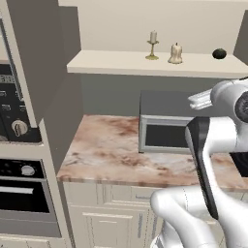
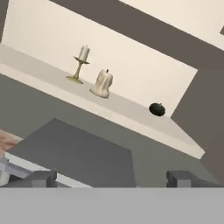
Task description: Pick the candle and candle from the dining table and place them in the open cabinet. Close the cabinet after placing the objects.
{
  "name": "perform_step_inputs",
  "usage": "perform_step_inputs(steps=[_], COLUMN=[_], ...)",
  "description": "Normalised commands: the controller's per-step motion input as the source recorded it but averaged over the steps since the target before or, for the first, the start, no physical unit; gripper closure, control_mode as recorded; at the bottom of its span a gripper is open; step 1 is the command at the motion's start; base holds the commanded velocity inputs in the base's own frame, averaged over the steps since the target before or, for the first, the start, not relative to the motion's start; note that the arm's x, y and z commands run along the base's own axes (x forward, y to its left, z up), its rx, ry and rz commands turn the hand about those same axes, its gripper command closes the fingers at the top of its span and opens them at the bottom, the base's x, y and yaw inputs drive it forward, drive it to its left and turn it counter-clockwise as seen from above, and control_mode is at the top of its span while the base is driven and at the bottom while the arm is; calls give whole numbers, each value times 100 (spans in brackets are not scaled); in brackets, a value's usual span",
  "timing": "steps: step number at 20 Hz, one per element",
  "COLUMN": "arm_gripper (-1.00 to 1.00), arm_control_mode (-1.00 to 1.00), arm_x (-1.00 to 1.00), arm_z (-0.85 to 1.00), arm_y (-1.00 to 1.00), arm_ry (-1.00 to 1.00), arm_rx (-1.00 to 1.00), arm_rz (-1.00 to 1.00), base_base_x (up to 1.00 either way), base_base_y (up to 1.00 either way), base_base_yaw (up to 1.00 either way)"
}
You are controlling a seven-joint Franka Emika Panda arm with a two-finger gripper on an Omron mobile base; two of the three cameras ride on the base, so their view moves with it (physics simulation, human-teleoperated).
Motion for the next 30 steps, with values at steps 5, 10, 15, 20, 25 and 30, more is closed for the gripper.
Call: perform_step_inputs(steps=[5, 10, 15, 20, 25, 30], arm_gripper=[-100, -100, -100, -100, -100, -100], arm_control_mode=[-100, -100, -100, -100, -100, -100], arm_x=[-24, 0, -10, -27, -3, 0], arm_z=[4, 0, 0, 0, 0, 0], arm_y=[0, 0, 0, 0, 0, 0], arm_ry=[21, 0, -1, 0, 0, 0], arm_rx=[-2, 0, 0, 0, 0, 0], arm_rz=[0, 0, 0, 0, 0, 0], base_base_x=[0, 0, 0, 0, 0, 0], base_base_y=[0, 0, 0, 0, 0, 0], base_base_yaw=[0, 0, 0, 0, 0, 0])
